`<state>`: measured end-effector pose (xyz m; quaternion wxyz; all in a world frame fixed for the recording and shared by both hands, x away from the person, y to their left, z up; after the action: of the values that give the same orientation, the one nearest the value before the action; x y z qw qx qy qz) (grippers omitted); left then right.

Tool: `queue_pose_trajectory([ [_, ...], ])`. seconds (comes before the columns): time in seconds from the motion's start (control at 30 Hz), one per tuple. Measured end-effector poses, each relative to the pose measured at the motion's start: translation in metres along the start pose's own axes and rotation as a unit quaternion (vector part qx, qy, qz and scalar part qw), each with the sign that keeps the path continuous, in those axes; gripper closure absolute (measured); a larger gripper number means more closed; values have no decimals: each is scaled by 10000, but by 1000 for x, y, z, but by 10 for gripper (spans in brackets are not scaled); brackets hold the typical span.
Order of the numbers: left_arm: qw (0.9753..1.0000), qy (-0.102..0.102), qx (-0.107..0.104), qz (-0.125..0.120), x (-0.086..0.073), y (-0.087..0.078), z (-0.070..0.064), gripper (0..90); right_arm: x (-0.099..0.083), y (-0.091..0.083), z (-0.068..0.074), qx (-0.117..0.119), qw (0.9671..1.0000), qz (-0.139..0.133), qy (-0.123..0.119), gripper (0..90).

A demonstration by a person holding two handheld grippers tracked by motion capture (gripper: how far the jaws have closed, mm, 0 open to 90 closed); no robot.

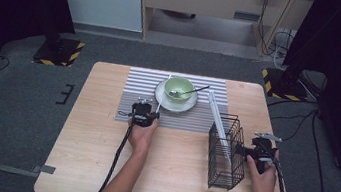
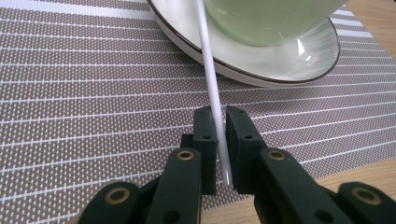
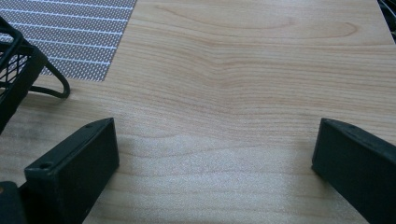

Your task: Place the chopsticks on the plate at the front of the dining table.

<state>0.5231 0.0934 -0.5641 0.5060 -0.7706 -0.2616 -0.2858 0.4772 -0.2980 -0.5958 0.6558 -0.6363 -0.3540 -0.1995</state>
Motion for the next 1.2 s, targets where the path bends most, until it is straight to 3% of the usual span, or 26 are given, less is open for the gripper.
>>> queue_pose_trajectory([
  [0.2,9998,170,79,-2,-1,2,-6,804,0,0,0,2,10000,-1,-1,7],
  [1.2,9999,140,5,-84,-1,10,-18,750,0,0,0,1,10000,0,0,7],
])
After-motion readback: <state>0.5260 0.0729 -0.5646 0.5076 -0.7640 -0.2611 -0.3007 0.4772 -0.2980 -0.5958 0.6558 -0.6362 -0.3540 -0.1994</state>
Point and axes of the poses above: each handheld gripper's, and its own axes: y roughly forward along the jaws, x roughly out of its top, z roughly to its left, the point moved 6 cm from there along y, roughly forward along the jaws, and after that the axes turned 6 degrees about -y, right-handed, at the moved point
